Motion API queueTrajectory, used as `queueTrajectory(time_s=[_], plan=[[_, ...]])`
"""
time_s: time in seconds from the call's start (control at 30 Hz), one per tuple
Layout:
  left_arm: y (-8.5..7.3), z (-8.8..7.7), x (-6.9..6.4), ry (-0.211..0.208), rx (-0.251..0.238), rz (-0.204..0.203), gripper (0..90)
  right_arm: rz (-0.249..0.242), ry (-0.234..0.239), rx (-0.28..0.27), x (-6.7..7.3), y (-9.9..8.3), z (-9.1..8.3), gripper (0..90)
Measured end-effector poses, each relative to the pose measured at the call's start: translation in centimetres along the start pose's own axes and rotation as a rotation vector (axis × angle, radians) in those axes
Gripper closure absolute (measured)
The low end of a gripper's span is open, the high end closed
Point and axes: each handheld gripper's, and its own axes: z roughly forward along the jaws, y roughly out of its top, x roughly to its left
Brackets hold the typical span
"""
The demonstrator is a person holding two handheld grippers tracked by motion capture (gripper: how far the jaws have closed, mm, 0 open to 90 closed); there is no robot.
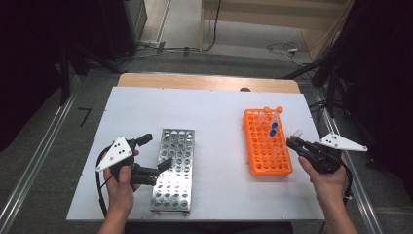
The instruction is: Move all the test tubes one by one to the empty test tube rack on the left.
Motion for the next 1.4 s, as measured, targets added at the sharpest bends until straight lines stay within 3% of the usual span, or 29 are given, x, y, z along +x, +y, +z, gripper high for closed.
queueTrajectory(time_s=[0.4,0.73,0.97,1.2,1.4], plan=[[0.7,0.8,-0.9,-0.021,0.013,0.028,0.0,-0.036,0.028,-0.037,1.4,1.5,0.4,74.5],[1.1,2.0,-2.1,-0.040,0.036,0.023,0.0,-0.063,0.100,-0.042,3.8,1.9,1.2,74.5],[1.8,4.0,-3.5,-0.072,0.076,0.023,2.5,-0.079,0.175,-0.027,5.6,1.9,2.1,74.5],[3.0,5.8,-4.4,-0.097,0.113,0.047,6.9,-0.105,0.225,0.006,7.5,1.9,3.2,74.5],[4.0,7.6,-5.1,-0.108,0.119,0.037,14.2,-0.117,0.276,0.035,8.9,1.9,4.5,74.5]])
